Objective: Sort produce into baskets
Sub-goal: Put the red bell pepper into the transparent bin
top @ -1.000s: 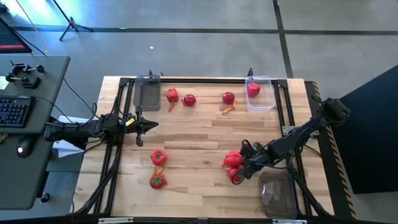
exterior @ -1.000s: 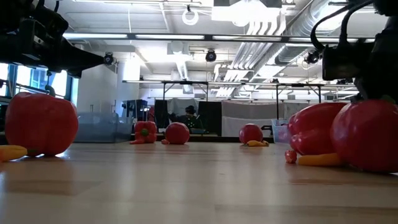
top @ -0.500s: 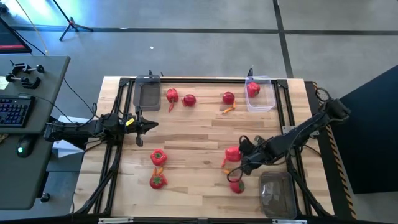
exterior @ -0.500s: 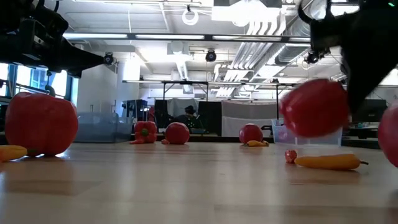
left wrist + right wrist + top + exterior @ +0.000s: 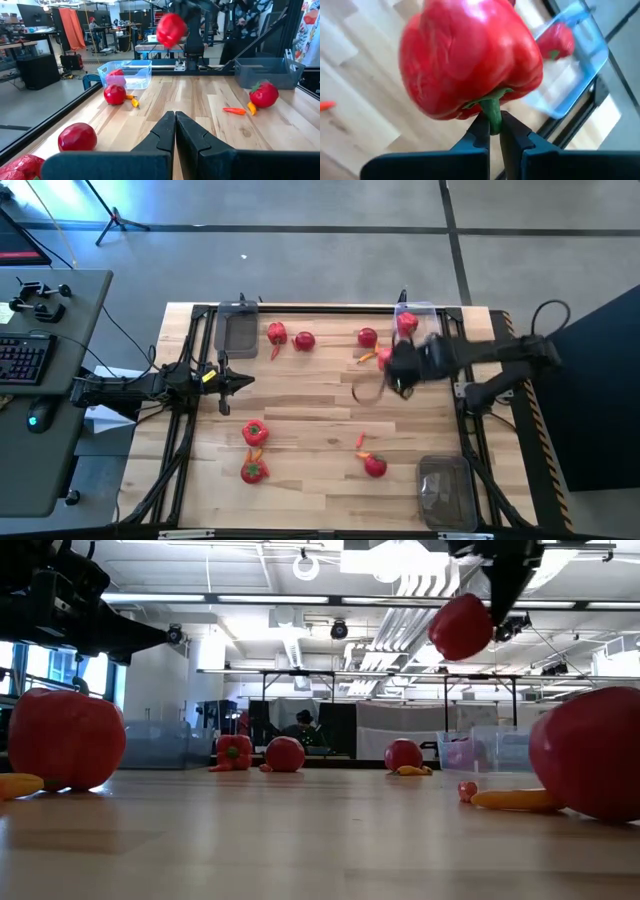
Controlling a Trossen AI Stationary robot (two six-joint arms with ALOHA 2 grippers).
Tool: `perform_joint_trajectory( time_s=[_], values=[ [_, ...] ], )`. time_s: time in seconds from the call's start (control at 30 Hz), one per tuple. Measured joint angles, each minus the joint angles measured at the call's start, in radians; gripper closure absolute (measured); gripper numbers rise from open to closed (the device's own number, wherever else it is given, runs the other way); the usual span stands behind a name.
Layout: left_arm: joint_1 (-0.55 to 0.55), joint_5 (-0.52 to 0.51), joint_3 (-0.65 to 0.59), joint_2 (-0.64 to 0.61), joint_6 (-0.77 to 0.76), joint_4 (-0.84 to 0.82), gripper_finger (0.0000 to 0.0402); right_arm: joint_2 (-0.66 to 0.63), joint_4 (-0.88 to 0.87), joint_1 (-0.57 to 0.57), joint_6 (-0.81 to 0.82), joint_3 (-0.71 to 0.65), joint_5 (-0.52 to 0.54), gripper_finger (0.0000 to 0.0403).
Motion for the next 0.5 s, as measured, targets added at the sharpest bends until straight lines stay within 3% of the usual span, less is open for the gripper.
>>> perform_joint_trajectory(
  time_s=[0.27, 0.5],
  values=[
    [0.000, 0.001, 0.000, 0.000, -0.002, 0.000, 0.0402, 0.062, -0.007, -0.448, -0.352, 0.049, -0.092, 0.0400],
    [0.000, 0.001, 0.000, 0.000, -0.003, 0.000, 0.0401, 0.167, -0.006, -0.784, -0.449, 0.054, -0.173, 0.0400]
  ],
)
